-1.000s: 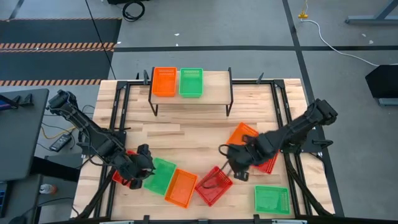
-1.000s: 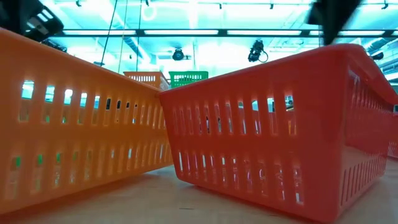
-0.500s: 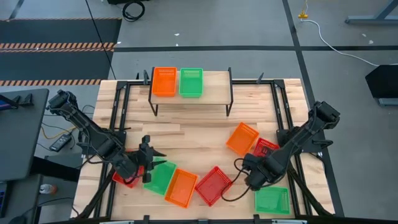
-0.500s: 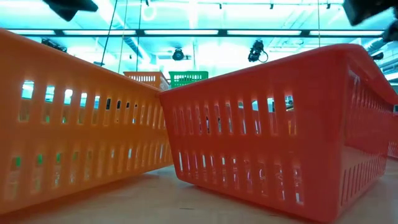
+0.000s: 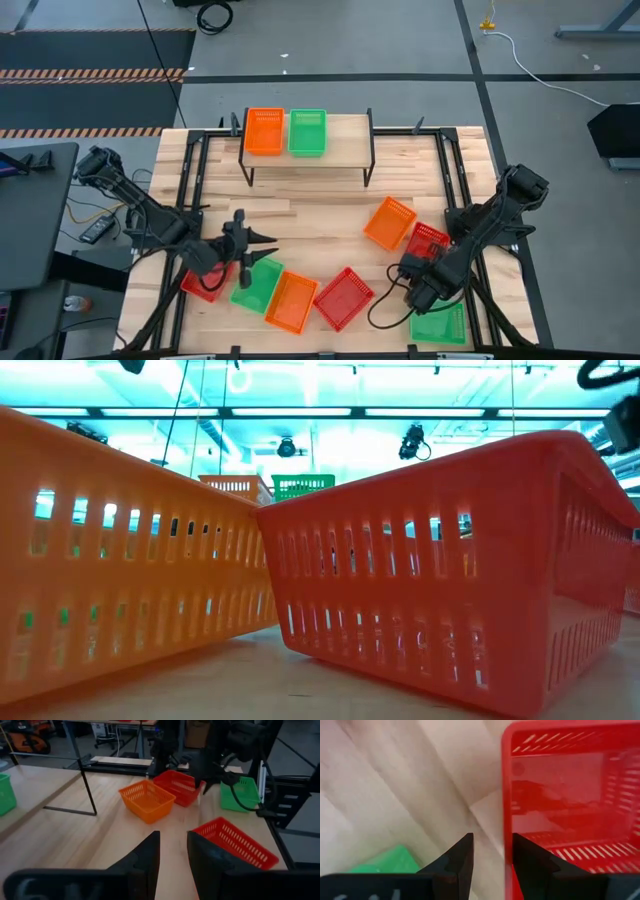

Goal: Stack baskets on shelf by color
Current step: Put the right red bin on the shelf

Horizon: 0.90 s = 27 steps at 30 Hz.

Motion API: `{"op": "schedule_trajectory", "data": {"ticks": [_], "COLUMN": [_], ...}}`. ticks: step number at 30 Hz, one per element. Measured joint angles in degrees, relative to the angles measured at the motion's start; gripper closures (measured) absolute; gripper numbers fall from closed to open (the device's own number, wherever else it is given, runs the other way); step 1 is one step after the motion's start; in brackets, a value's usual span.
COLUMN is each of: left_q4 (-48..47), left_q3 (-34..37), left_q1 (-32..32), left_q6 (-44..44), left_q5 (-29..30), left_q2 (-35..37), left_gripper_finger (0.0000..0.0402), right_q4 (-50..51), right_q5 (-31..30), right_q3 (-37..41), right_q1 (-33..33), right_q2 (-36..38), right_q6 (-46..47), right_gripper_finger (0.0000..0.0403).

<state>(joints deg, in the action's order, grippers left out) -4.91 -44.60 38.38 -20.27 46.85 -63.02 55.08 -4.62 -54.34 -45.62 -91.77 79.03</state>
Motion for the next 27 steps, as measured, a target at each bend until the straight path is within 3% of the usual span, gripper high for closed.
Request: {"op": "schedule_trajectory", "data": {"ticks": [6,12,15,21,27], "left_q4": [0.66,0.62,0.61,0.61,0.40], "left_q3": [0.00,0.00,0.00,0.00,0.00], "left_q1": [-0.07,-0.07,0.10,0.10,0.09], "left_q6": [0.60,0.57,0.47,0.42,0.57], "left_q5": [0.00,-0.12,-0.15,-0.17,-0.17], "left_q2": [0.00,0.00,0.00,0.00,0.00], "left_gripper_finger": [0.0296,0.0296,0.0296,0.0296,0.0296], "right_q4": [-2.89,-2.44,-1.26,12.80,30.00], "right_q5": [-0.25,-0.51,-0.35,-0.48,-9.49], "right_q3": [3.39,3.20,2.54,-5.15,-18.60], "right_q1": [-0.28,-0.93,-0.95,-0.95,0.64], "right_q2": [0.00,0.00,0.00,-0.07,-0.07], "right_q6": [1.90,1.83,1.99,2.67,-0.61], "right_gripper_finger": [0.0284,0.0381,0.0390,0.0395,0.0397]}}
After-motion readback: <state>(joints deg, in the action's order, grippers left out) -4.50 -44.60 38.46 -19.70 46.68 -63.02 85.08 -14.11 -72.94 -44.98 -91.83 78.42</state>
